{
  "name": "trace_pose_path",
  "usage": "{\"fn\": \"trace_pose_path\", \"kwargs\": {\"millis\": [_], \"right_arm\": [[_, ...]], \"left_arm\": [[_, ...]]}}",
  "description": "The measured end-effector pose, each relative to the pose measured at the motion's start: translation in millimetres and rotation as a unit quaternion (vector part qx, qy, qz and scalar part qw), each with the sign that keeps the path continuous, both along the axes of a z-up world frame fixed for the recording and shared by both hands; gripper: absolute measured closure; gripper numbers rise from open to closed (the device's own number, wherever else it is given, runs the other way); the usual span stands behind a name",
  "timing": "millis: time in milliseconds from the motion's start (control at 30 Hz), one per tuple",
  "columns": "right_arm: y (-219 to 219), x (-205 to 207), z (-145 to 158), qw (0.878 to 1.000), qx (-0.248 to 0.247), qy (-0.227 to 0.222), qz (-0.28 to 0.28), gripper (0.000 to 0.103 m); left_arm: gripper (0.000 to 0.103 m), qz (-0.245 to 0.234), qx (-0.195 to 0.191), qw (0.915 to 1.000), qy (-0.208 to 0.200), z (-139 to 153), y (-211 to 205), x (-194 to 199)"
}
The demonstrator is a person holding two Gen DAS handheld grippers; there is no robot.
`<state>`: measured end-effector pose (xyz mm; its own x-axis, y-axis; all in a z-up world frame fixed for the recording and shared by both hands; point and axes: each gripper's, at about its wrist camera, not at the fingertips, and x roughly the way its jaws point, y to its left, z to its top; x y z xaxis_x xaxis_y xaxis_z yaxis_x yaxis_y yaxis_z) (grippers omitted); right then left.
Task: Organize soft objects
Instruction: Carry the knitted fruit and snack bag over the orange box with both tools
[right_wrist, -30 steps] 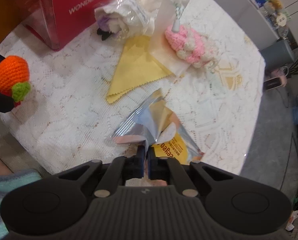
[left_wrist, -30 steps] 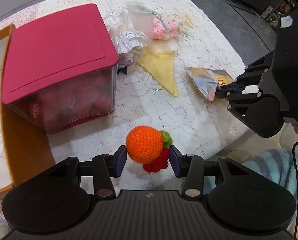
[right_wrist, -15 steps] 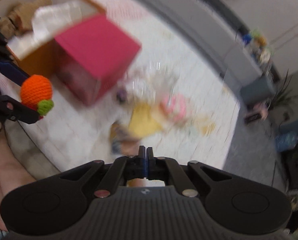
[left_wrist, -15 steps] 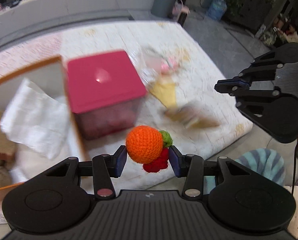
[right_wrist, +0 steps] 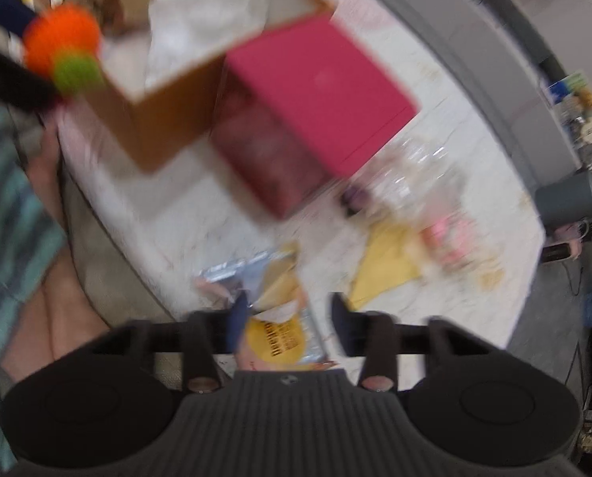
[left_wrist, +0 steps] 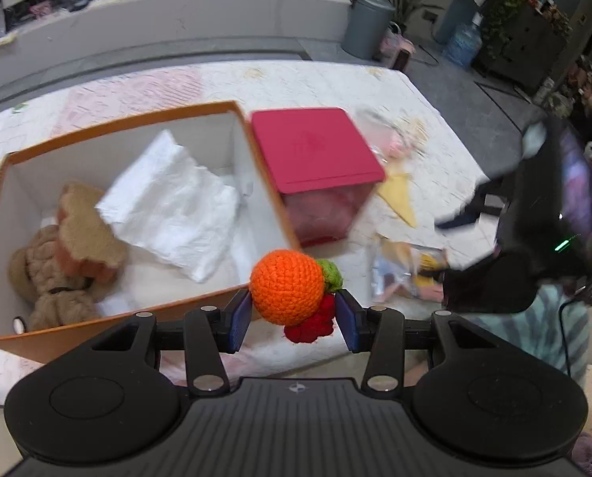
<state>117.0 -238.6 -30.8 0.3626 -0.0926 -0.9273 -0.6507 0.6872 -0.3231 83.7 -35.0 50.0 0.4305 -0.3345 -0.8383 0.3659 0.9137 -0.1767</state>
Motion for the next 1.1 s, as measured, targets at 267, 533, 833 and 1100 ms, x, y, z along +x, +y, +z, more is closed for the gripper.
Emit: {"fn": "trace_pose_path", "kwargs": {"millis": [267, 533, 833, 1100], "right_arm": [[-5, 7, -72, 0.998, -0.002, 0.066, -0.022, 0.037], [-15, 25, -82, 0.998, 0.026, 0.048, -0.039, 0.037], [-27, 35, -67, 0.996, 0.051, 0.042, -0.058, 0.073], [-28, 17, -15, 0.994, 0.089, 0.006, -0.056, 0.08]], "left_arm": [[0.051, 0.055, 0.024, 0.9981, -0.018, 13, 43, 23], [0.051, 0.099, 0.035, 0.9944, -0.002, 4, 64, 43], [0.051, 0.119, 0.041, 0.9921, 0.003, -1, 74, 58], [0.051, 0.12, 0.044, 0.9917, 0.004, -4, 80, 61]]}}
